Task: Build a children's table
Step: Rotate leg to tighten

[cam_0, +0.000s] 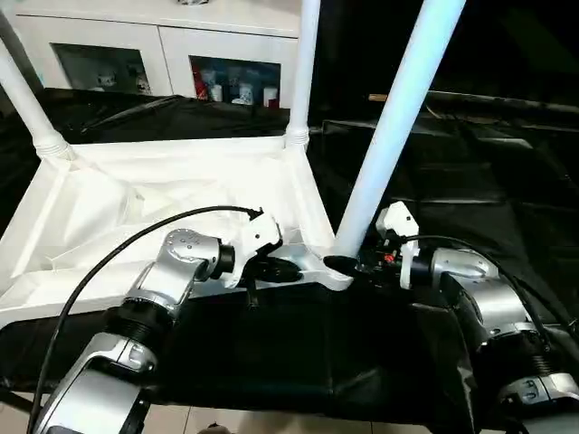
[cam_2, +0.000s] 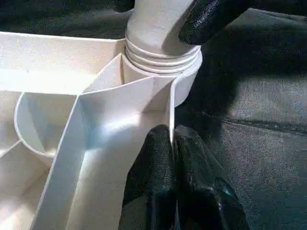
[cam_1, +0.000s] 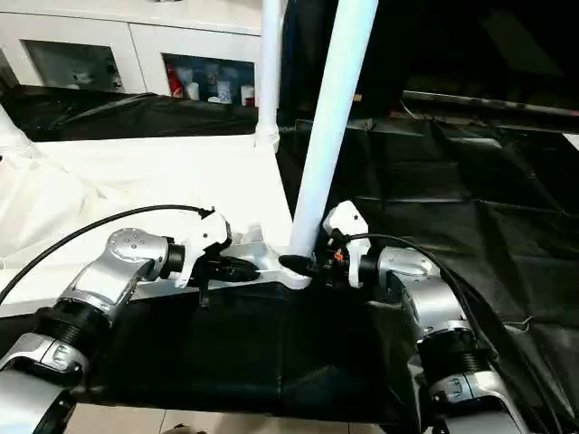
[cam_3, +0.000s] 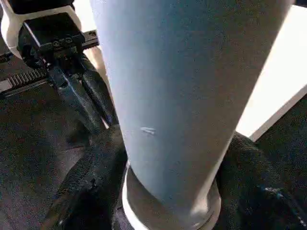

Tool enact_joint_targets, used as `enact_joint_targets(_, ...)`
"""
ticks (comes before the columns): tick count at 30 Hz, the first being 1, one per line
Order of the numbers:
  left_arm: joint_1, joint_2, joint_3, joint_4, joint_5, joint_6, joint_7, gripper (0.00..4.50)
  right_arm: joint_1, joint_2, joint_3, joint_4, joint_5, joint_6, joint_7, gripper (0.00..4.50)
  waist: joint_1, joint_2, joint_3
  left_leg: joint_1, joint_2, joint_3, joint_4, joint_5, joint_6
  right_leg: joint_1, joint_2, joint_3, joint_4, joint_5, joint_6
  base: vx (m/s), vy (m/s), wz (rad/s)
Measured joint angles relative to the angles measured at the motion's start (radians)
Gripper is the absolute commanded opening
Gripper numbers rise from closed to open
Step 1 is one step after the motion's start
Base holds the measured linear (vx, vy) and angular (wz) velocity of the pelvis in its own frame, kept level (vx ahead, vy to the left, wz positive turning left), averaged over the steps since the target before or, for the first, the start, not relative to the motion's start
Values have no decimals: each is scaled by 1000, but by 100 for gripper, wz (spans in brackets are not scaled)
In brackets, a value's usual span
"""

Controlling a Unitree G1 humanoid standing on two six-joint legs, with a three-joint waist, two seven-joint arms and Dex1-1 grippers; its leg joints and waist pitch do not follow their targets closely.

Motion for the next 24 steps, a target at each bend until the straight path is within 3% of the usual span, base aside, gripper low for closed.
enact_joint_targets(5,1,1,0,-1,0,1,-5,0,0,-4,0,0,-3,-3,1,204,1,0,0,0,0,0,0,0,0,0,0,0,0,0,0,0,0,0)
enact_joint_targets(13,2,-5,2,-1,1,11,20,0,7,13,-8,3,-6,-5,-34,195,0,0,0,1,0,0,2,0,0,1,0,0,1,0,0,0,0,0)
enact_joint_targets(20,-89,-127,6,157,50,7,237,0,24,131,-89,44,-43,-18,-356,195,-3,0,-1,4,-1,-1,8,0,0,8,-1,2,0,3,-4,0,0,0)
enact_joint_targets(24,-138,-192,20,235,63,31,379,0,-15,223,-122,91,-90,-15,-601,195,-5,1,-2,5,-1,-1,8,0,0,8,-1,2,0,2,-3,0,0,0)
